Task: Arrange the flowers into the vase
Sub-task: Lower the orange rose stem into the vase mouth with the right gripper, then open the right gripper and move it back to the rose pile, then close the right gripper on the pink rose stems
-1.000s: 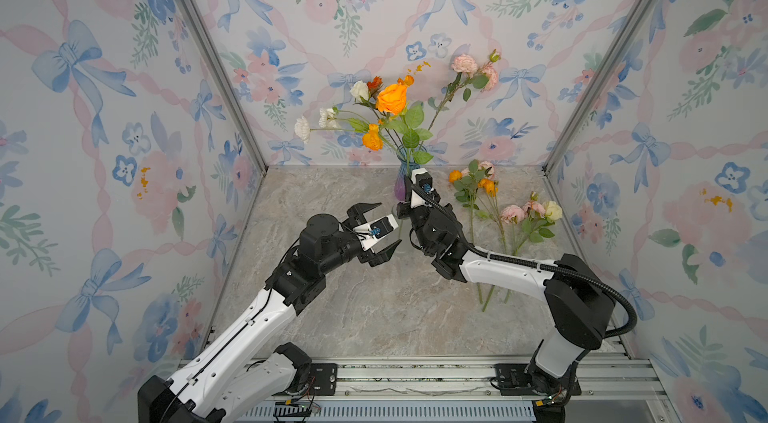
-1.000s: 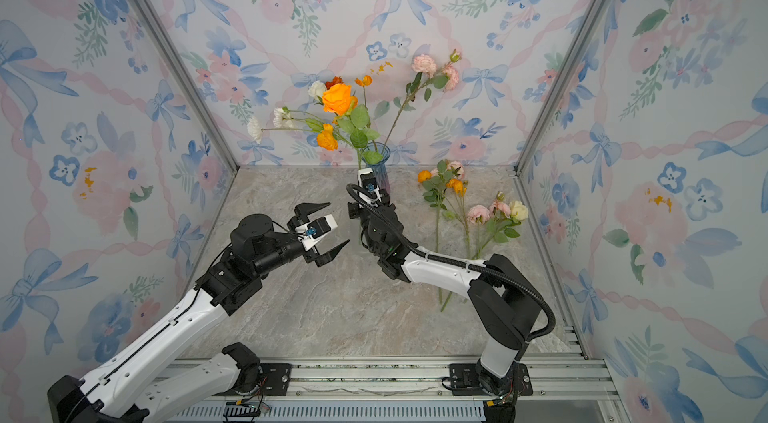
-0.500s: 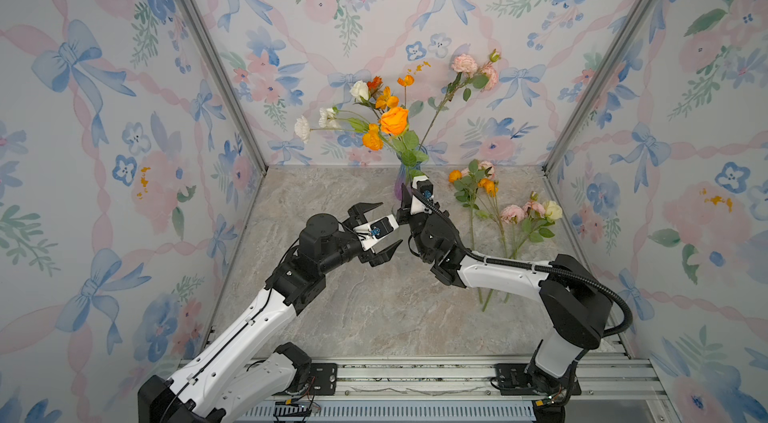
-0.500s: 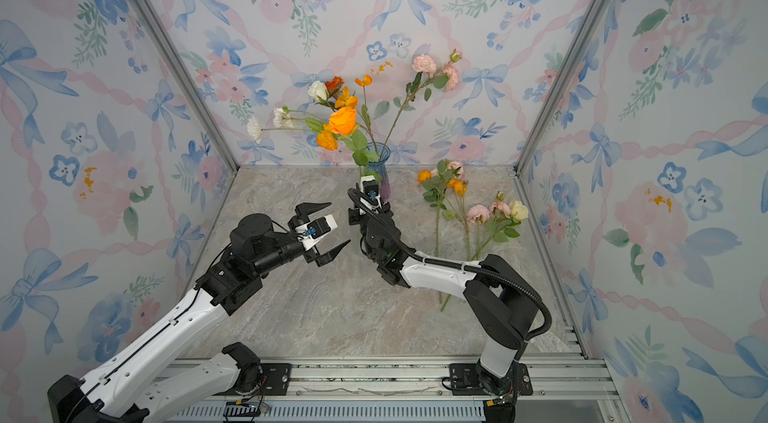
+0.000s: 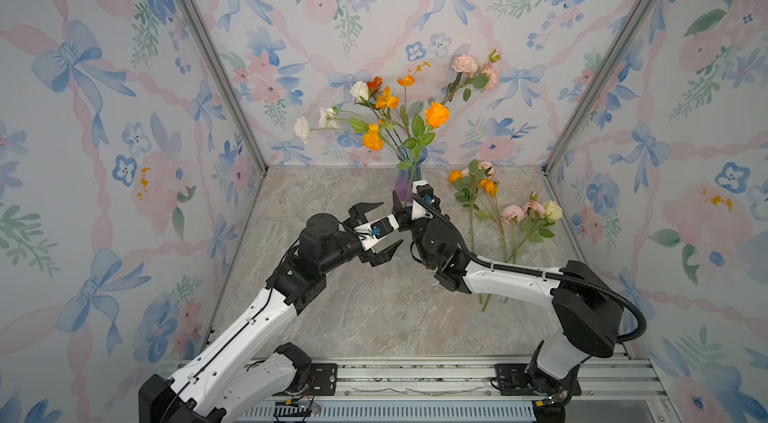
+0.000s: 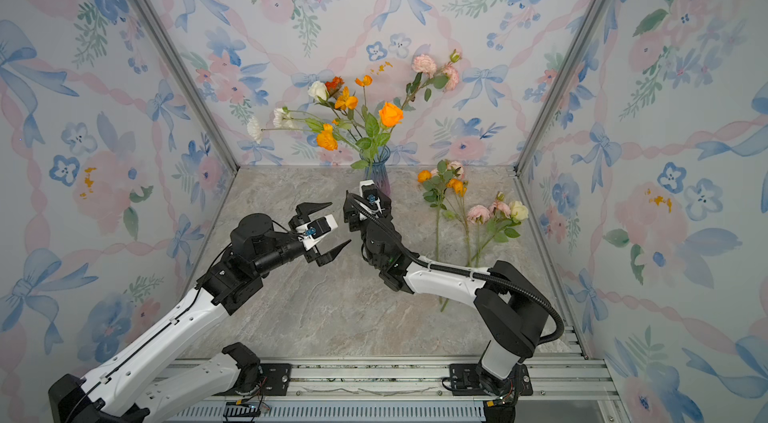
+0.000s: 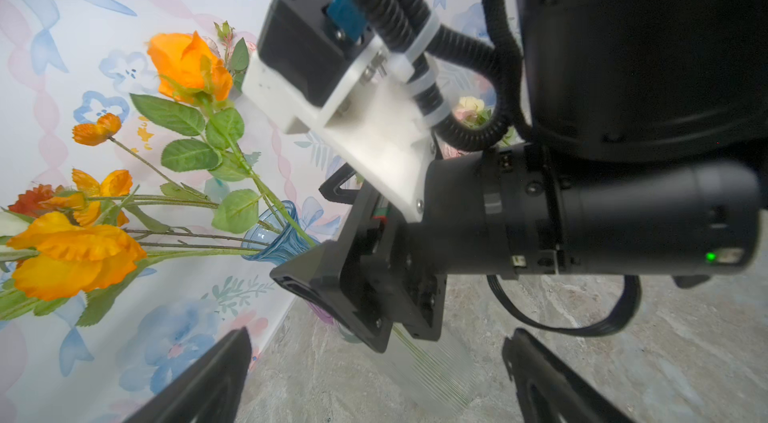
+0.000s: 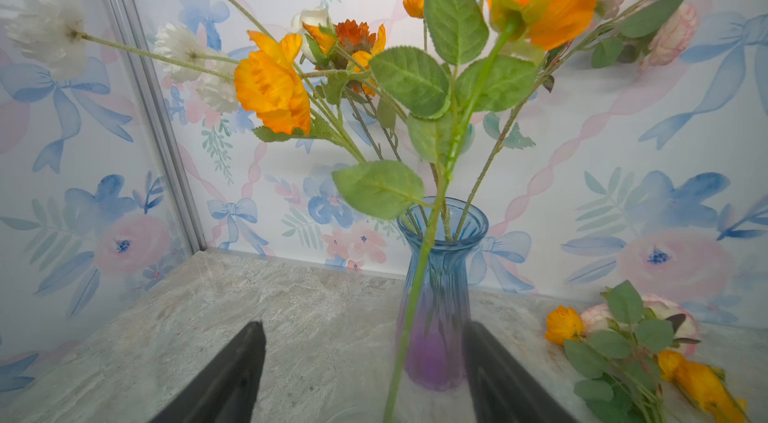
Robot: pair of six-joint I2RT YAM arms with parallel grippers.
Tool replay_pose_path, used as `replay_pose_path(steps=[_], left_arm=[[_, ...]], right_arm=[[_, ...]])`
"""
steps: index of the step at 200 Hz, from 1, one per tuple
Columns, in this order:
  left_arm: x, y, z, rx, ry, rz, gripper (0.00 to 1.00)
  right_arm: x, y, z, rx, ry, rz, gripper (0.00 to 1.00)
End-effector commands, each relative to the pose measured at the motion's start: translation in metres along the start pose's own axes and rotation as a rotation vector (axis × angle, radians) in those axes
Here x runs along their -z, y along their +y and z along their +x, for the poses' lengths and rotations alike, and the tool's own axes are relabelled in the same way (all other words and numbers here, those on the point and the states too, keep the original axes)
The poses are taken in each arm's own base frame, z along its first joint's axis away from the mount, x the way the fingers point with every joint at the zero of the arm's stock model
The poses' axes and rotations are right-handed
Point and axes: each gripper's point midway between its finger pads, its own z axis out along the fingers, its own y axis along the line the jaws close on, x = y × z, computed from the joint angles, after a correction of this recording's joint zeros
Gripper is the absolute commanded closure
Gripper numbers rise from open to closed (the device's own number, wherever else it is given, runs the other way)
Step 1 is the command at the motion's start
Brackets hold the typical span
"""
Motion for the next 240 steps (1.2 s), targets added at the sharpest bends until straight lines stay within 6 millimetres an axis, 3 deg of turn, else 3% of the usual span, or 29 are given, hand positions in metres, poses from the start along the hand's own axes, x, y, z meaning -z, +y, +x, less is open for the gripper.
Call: replay_pose_path(steps=[1,22,43,87,104,144,161,177,216,240], left_arm=[[-0.003,-0.004,0.003,0.019,-0.011,0.022,0.02],[-0.006,-0.009,0.001,0.068,-0.031,0.054,0.02],[-0.013,-0.023,-0.007,0.099,-0.072,0.114,0.02],[-0.033,-0.077,-0.013,0.081,-0.073,0.218,0.02],[-0.038,-0.096,-0.016,0.074,-0.074,0.258,0.02],[-0.043,-0.117,-0.016,0.067,-0.066,0.3,0.02],[-0.043,-0.117,-0.017,0.064,-0.068,0.297,0.02],[-0.042,-0.117,-0.016,0.062,-0.066,0.295,0.02],[-0.042,-0.119,-0.017,0.059,-0.071,0.304,0.02],[-0.041,-0.119,-0.017,0.059,-0.071,0.304,0.02]], right_arm=[[0.019,-0.008,-0.027,-0.006,-0.022,0.018,0.19],[0.028,-0.027,-0.038,0.039,0.058,0.076,0.16],[0.035,-0.071,-0.034,0.036,0.196,0.174,0.18],[0.08,-0.192,0.022,-0.025,0.475,0.421,0.24],[0.096,-0.226,0.049,-0.088,0.595,0.467,0.27],[0.114,-0.273,0.104,-0.126,0.882,0.554,0.33],[0.118,-0.295,0.133,-0.147,1.013,0.594,0.48],[0.117,-0.309,0.16,-0.152,1.11,0.617,0.53],[0.101,-0.321,0.212,-0.191,1.264,0.61,0.62],[0.094,-0.326,0.229,-0.183,1.303,0.621,0.64]])
